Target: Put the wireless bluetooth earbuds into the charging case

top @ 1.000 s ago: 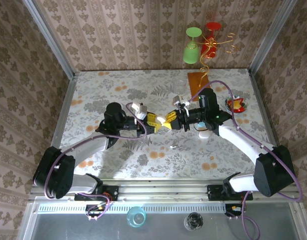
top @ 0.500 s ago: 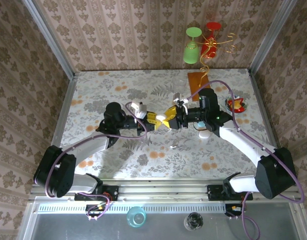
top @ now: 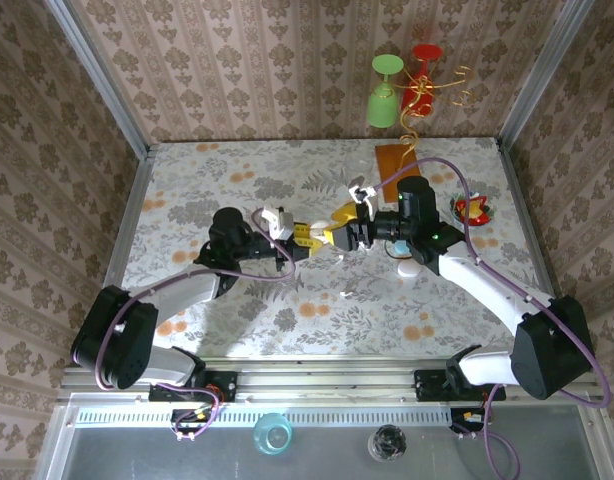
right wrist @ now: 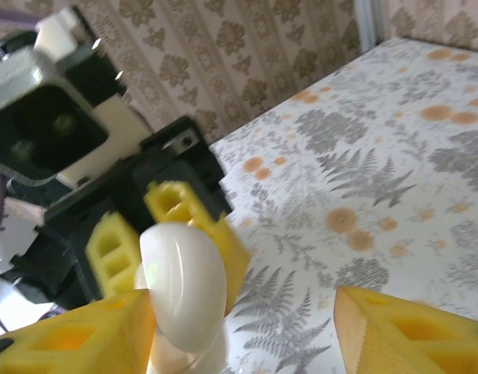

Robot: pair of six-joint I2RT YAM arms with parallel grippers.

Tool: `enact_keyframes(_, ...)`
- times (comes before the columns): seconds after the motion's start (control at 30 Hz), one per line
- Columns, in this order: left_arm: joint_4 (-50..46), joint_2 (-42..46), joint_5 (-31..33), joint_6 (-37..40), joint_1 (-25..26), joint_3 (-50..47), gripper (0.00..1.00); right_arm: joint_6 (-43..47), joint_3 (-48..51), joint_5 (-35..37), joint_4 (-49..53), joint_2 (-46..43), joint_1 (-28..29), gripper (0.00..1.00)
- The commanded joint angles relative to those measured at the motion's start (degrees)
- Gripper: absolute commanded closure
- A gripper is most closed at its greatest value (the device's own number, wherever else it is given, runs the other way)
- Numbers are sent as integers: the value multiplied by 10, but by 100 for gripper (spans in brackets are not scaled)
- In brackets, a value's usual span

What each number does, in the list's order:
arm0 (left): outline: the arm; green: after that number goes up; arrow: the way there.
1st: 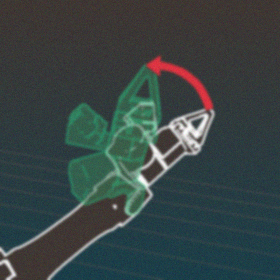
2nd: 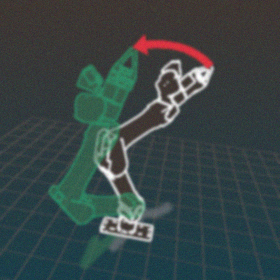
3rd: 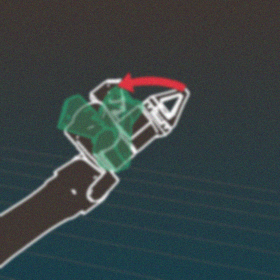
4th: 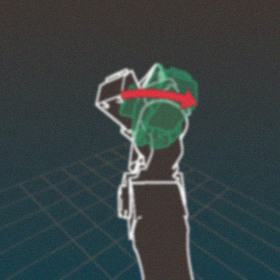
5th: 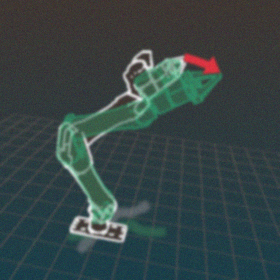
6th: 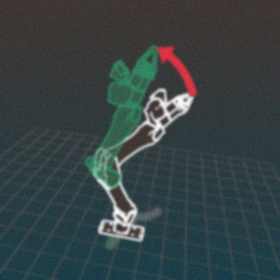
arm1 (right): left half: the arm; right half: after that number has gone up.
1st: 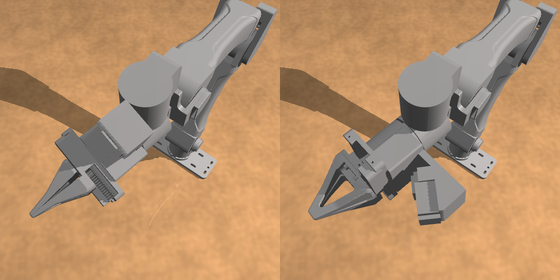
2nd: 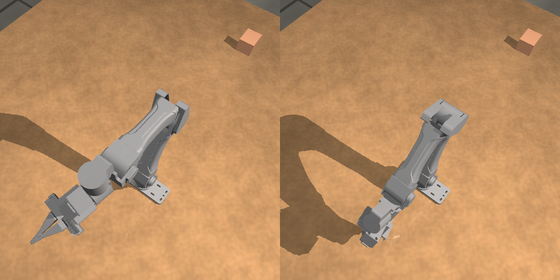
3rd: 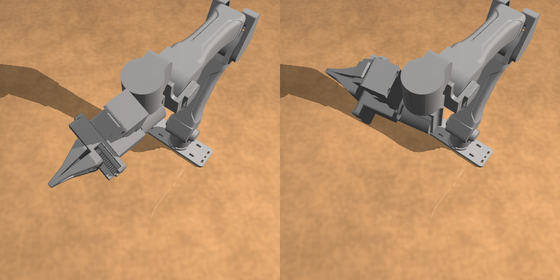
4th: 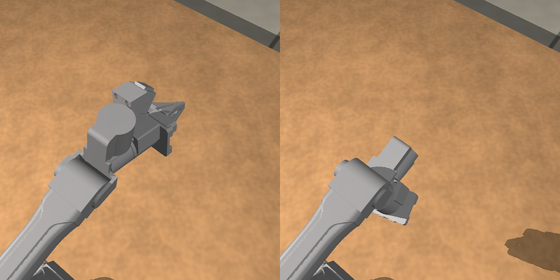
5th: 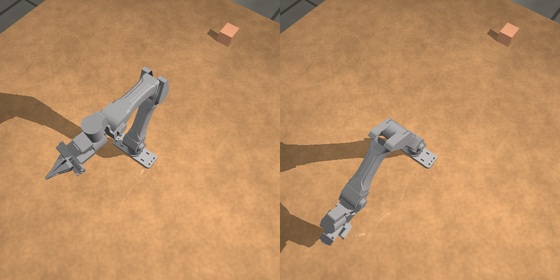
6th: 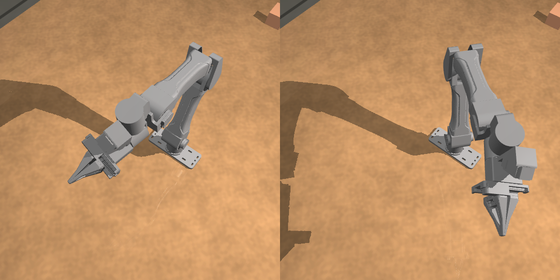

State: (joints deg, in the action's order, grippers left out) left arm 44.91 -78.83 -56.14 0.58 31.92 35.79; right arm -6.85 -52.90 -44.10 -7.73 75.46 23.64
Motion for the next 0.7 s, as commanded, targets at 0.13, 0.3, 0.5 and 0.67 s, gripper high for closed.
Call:
enact_keyframes(0.13, 38, -3, -7, 28, 1, -23, 99, -16, -6, 69, -9, -24, -4, 35)
enact_keyframes(0.3, 116, -15, 5, -18, -22, -43, 100, -37, 7, 100, -7, -49, -7, 32)
enact_keyframes(0.5, 201, -26, 14, -69, -54, -72, 100, -84, 43, 221, 22, -77, -24, 28)
enact_keyframes(0.67, 200, -22, 27, -58, -73, -80, 100, -141, 21, 295, 141, -35, -32, 32)
